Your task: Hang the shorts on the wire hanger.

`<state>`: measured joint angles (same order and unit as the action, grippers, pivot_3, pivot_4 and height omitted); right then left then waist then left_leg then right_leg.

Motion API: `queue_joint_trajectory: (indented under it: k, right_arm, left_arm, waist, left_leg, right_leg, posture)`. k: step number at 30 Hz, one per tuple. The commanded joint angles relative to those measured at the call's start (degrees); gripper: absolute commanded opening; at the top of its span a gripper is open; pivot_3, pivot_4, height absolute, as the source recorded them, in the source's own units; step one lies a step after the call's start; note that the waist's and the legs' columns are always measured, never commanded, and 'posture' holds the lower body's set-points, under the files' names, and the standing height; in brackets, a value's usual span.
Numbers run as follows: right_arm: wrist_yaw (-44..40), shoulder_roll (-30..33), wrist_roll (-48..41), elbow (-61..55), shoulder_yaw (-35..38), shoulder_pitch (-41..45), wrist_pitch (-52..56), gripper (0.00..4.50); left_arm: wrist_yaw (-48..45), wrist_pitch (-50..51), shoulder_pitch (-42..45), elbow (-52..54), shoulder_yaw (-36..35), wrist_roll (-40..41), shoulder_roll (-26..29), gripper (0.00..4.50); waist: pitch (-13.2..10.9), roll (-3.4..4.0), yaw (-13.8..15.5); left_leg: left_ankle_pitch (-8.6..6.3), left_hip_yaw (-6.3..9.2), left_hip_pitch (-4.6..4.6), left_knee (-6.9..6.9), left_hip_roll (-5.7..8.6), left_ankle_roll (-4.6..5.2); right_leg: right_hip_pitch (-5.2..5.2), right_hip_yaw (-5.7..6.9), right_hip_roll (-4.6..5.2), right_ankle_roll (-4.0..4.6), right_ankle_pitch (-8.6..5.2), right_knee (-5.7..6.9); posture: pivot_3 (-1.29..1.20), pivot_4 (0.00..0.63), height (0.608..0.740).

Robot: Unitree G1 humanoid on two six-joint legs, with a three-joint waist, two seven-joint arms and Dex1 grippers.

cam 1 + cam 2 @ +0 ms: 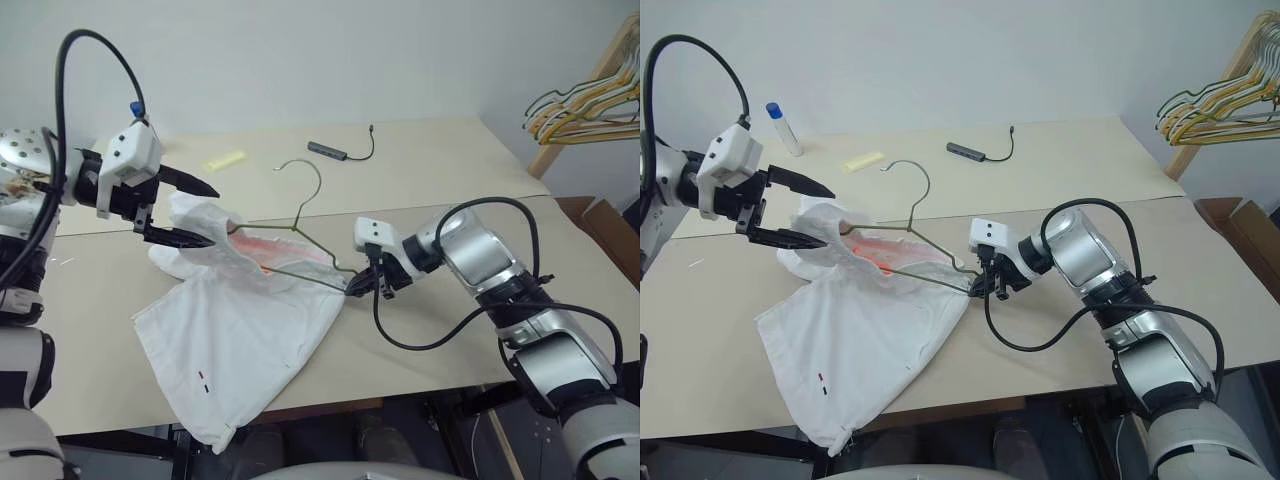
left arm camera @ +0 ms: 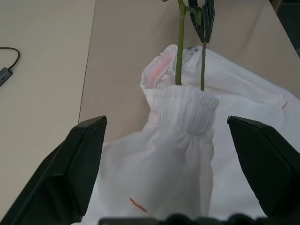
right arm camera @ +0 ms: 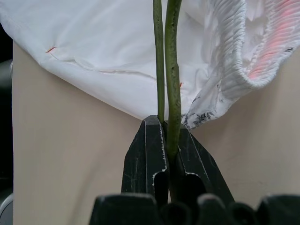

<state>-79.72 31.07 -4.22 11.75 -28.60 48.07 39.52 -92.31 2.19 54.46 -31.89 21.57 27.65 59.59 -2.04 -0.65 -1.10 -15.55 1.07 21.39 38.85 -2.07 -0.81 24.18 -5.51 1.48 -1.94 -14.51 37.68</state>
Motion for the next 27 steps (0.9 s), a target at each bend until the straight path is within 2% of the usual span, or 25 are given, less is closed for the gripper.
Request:
queue_joint_trajectory:
  k: [1,6,12,16,25,26,27]
  right_arm:
    - [-0.1,0.25,-0.28,-2.06,0.25,1.41,0.71,0.0]
    - [0.09,-0.26,-0.31,-2.35,0.11,1.98,1.32,0.0]
    - [-0.54,0.11,-0.77,-4.28,0.17,2.39,2.01,0.0]
    - [0.03,-0.01,-0.85,-4.75,0.51,2.6,2.16,0.0]
    - [2.03,-0.43,-1.23,-4.76,1.71,2.86,0.08,0.0]
    - [2.07,-0.38,-1.32,-4.81,1.65,2.88,0.0,0.0]
    - [2.05,-0.33,-1.41,-4.85,1.6,2.88,-0.02,0.0]
  left_arm:
    - [-0.19,-0.69,1.34,1.03,1.09,1.64,0.05,3.49]
    - [-0.19,-0.2,0.82,1.79,3.92,2.04,-0.05,1.95]
    - [-0.19,-3.2,0.45,-0.21,7.36,-3.49,-1.03,0.07]
    - [-0.19,-4.12,0.33,-1.4,7.81,-5.22,-1.9,0.0]
    - [-0.19,-9.81,-0.54,-6.77,1.22,-11.41,-6.65,0.0]
    - [-0.19,-9.25,-0.54,-6.92,1.12,-11.2,-6.68,0.71]
    - [-0.19,-8.94,-0.57,-6.88,1.18,-11.11,-6.58,0.85]
  waist:
    - [-0.03,-0.04,0.01]
    - [-0.03,-0.05,-0.04]
    - [-0.03,-0.05,-0.06]
    - [-0.03,-0.05,-0.08]
    - [-0.03,-0.06,-0.14]
    - [-0.03,-0.06,-0.16]
    - [-0.03,-0.06,-0.22]
  left_leg:
    - [0.0,0.0,0.01,0.0,0.0,0.0]
    - [0.0,0.01,0.0,0.01,0.0,0.0]
    - [0.0,0.01,0.0,0.02,0.0,0.0]
    - [0.0,0.01,0.01,0.04,0.0,0.0]
    - [0.0,0.02,0.0,0.05,0.0,0.0]
    - [0.0,0.01,0.01,0.05,0.0,0.01]
    - [0.0,0.01,0.01,0.05,0.0,0.01]
  right_leg:
    - [0.01,0.0,-0.01,0.01,0.0,0.01]
    - [0.01,0.0,-0.01,0.02,0.01,0.03]
    - [0.01,0.0,-0.01,0.03,0.01,0.03]
    - [0.01,0.01,-0.01,0.07,0.04,0.04]
    - [0.01,0.01,-0.01,0.27,0.16,0.04]
    - [0.01,0.01,-0.01,0.27,0.16,0.04]
    - [0.01,0.01,-0.01,0.27,0.16,0.04]
  posture:
    - [0.04,0.0,0.74]
    - [0.03,0.0,0.74]
    - [0.03,0.0,0.74]
    - [0.03,0.0,0.74]
    - [0.02,0.0,0.74]
    - [0.02,0.0,0.74]
    - [0.02,0.0,0.74]
